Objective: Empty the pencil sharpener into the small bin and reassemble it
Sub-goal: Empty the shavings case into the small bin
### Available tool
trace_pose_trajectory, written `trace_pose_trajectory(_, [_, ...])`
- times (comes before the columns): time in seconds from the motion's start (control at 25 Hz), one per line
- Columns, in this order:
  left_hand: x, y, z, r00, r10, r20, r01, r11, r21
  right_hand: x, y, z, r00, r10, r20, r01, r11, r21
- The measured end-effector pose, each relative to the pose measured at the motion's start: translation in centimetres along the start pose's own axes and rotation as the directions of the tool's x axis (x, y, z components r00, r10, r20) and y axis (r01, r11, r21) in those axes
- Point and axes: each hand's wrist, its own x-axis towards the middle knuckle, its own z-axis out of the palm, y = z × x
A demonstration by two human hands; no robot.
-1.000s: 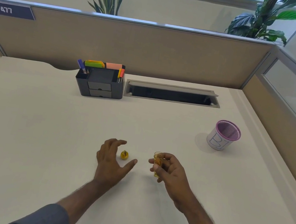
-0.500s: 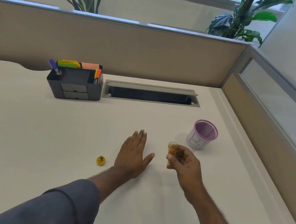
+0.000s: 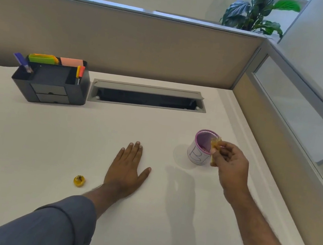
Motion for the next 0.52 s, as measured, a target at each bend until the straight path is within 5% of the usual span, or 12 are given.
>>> trace_pose_trajectory(0.52, [-0.1, 0.3, -0.1, 0.999, -0.042, -0.021, 0.042, 0.999, 0.012, 4.2, 0.8, -2.0, 0.995, -0.075, 0.068, 0.096, 0.912, -0.400])
